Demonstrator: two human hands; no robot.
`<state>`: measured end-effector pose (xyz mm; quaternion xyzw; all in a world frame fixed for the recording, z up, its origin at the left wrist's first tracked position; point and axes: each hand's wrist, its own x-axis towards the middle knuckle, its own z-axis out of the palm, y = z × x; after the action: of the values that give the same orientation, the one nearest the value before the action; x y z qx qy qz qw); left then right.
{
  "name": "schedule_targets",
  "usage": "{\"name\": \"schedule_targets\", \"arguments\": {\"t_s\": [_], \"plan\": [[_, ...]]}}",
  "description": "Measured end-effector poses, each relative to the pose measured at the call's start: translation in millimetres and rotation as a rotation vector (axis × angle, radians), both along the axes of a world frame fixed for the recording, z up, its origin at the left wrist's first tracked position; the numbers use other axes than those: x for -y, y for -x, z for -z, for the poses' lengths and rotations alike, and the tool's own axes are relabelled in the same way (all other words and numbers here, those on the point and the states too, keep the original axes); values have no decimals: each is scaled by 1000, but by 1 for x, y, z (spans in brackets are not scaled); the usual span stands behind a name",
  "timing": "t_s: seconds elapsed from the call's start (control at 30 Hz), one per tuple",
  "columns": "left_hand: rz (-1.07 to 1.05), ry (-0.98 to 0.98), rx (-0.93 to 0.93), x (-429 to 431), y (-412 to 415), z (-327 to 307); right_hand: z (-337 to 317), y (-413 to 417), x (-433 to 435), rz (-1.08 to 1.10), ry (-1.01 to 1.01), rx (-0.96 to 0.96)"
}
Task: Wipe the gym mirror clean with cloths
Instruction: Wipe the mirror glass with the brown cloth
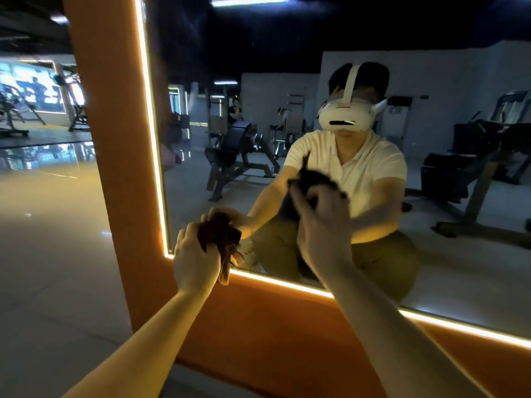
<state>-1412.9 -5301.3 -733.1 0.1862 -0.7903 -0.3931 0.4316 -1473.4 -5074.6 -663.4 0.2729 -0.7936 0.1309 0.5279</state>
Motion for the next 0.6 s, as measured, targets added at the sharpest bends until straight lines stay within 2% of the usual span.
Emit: {"name": "schedule_targets", "arguments": {"t_s": [0.03,0.13,0.17,0.23,0.37,0.43,0.47,0.5,0.6], "plan": [[19,-43,16,0,-3,-3,22,-4,2,-57,-105,39],[88,-159,125,2,-13,-22,91,-9,4,-162,-606,43],[98,-206,173,3,-16,-30,99,-6,3,-167,-652,27],[114,-306,247,7,-18,-44,84,-4,4,-195,-564,5],[98,-394,216,16,-23,-44,14,-1,12,-69,-133,-89],[87,-440,177,21,-26,-28,-2,4,25,-8,37,5],[86,-446,166,24,-28,-21,2,3,36,-18,44,34],[93,-432,169,27,-26,-15,17,3,46,-62,-39,41],[112,-342,173,39,-23,-7,92,-4,70,-165,-527,9]]}}
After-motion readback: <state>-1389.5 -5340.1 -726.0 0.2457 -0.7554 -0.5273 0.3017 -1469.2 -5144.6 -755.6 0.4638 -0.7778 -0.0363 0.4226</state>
